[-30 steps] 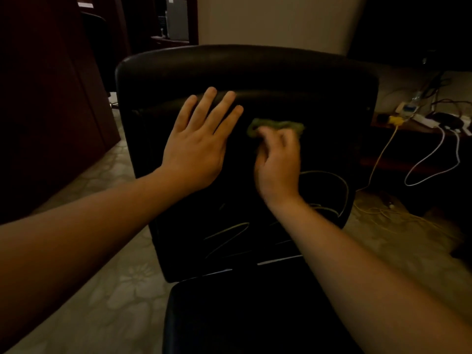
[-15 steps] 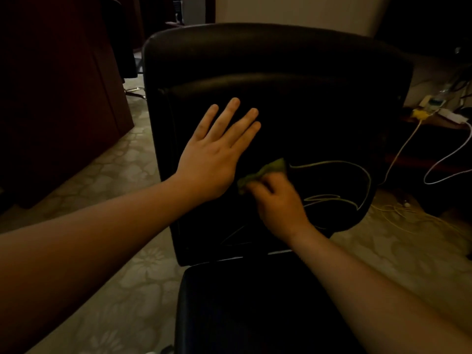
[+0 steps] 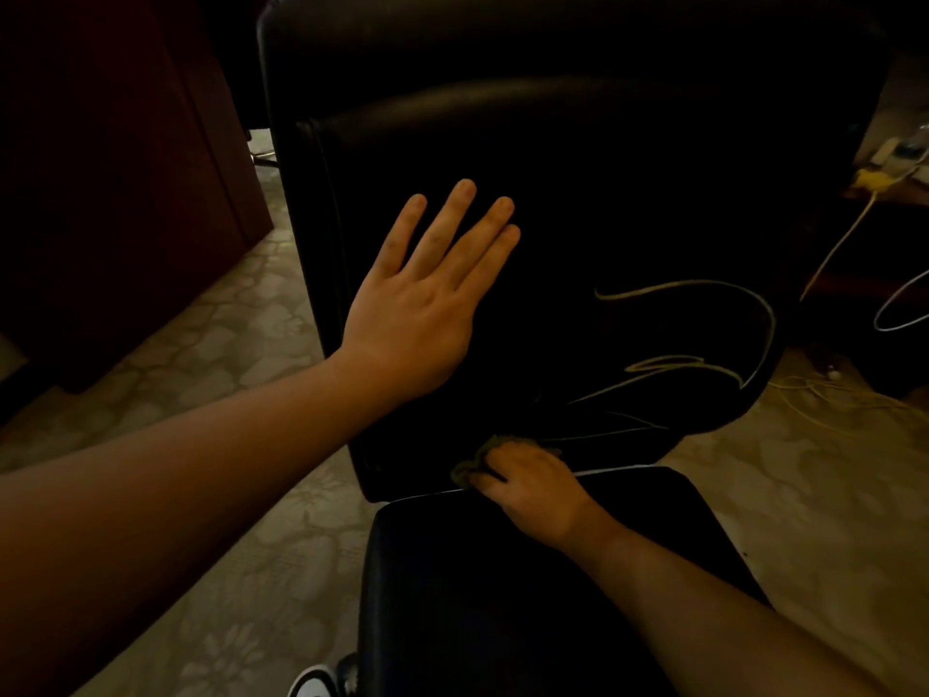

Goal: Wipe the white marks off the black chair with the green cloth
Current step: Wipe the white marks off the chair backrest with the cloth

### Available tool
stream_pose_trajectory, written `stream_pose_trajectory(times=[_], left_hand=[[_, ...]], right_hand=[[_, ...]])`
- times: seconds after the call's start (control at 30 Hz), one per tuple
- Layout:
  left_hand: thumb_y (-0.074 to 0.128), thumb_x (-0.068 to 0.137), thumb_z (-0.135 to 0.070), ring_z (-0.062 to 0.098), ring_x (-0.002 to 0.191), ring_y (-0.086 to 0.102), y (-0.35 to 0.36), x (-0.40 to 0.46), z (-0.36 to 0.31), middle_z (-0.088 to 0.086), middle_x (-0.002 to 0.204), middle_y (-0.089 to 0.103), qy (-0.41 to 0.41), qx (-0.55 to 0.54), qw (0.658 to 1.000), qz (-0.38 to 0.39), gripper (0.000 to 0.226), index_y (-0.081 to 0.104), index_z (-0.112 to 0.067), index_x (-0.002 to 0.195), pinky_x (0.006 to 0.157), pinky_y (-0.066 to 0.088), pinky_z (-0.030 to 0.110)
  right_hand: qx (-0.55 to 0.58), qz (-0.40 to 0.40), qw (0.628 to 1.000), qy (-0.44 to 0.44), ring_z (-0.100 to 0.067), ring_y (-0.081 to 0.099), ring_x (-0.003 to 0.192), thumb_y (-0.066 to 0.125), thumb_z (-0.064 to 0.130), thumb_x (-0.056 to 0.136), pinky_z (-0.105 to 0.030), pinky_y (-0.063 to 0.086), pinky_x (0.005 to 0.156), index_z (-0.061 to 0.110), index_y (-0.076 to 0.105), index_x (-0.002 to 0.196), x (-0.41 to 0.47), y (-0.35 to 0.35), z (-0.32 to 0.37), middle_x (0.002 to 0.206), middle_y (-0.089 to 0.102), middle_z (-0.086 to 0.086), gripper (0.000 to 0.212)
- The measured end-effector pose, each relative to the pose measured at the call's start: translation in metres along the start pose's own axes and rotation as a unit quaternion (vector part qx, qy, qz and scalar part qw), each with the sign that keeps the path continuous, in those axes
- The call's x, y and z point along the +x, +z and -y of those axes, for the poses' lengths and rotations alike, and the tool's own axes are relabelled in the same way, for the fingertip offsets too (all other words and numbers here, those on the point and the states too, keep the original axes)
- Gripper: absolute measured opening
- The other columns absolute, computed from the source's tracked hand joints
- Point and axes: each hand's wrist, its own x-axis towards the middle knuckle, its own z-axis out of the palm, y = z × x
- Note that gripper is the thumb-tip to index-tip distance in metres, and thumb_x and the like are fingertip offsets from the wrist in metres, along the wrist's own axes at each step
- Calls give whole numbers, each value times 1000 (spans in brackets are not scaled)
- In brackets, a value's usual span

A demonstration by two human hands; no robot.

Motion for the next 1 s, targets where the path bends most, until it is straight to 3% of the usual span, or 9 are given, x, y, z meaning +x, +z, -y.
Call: stream_pose_trajectory(times=[0.13, 0.2, 0.3, 0.4, 0.47, 0.57, 0.7, 0.8, 1.0], left_hand=[[7, 110, -41, 33, 160, 9, 4, 1, -1, 5, 172, 18, -8, -7, 999, -38, 63, 25, -14, 164, 128, 7, 56], [14, 110, -38, 33, 160, 8, 7, 5, -3, 5, 173, 17, -12, 3, 999, -44, 60, 24, -14, 164, 127, 7, 57], [21, 110, -41, 32, 160, 3, 12, 10, -6, 4, 174, 12, -19, 19, 999, -38, 61, 19, -15, 165, 127, 2, 57], [23, 108, -50, 35, 160, -3, 13, 15, -6, 5, 175, 5, -21, 21, 999, -34, 66, 15, -19, 166, 125, -6, 61], [26, 106, -55, 38, 159, -9, 16, 18, -7, 6, 175, -1, -23, 26, 999, -28, 70, 11, -23, 167, 123, -8, 64], [31, 104, -58, 39, 158, -13, 22, 24, -8, 6, 175, -7, -16, 35, 999, -24, 75, 7, -25, 167, 122, -10, 65], [30, 104, -59, 38, 158, -13, 27, 35, -12, 5, 175, -6, -1, 33, 999, -35, 75, 7, -26, 167, 122, -12, 64], [31, 104, -59, 37, 159, -9, 31, 45, -17, 4, 175, 0, 13, 22, 998, -51, 73, 12, -26, 166, 123, -13, 62], [43, 99, -55, 36, 160, -6, 35, 64, -43, 4, 175, 7, -23, -42, 996, -71, 73, 23, -26, 163, 123, -10, 63]], right_hand=[[-16, -22, 998, 58, -22, 58, 80, 56, 32, 98, -36, 50, 68, 22, 69, 103, 8, -40, -15, 87, 62, -1, 16], [-18, -104, 990, 93, -14, 55, 79, 56, 45, 98, -38, 47, 74, 25, 63, 86, 18, -80, -31, 82, 59, 5, 24], [-22, -301, 924, 235, -29, 57, 92, 64, 20, 94, -39, 48, 86, 12, 70, 103, 35, -141, -68, 96, 61, -15, 14], [-49, -383, 862, 328, -30, 57, 97, 60, 12, 95, -24, 41, 89, 7, 68, 116, 45, -166, -89, 104, 57, -18, 23], [-48, -359, 883, 298, -31, 57, 95, 60, 10, 93, -29, 45, 87, 8, 69, 115, 42, -148, -77, 102, 57, -17, 24], [-17, -218, 951, 216, -32, 57, 84, 59, 16, 94, -44, 49, 74, 18, 70, 104, 19, -107, -48, 92, 58, -7, 14], [-48, -157, 977, 139, -34, 51, 69, 66, 13, 95, -43, 44, 55, 5, 70, 98, -7, -109, -55, 79, 54, -15, 9], [-106, -246, 940, 213, -35, 50, 71, 58, 16, 100, -47, 46, 58, 1, 67, 90, -15, -159, -93, 79, 52, -18, 20], [-140, -330, 875, 325, -30, 53, 90, 59, 12, 96, -40, 48, 75, 6, 68, 115, -48, -216, -130, 97, 54, -15, 21]])
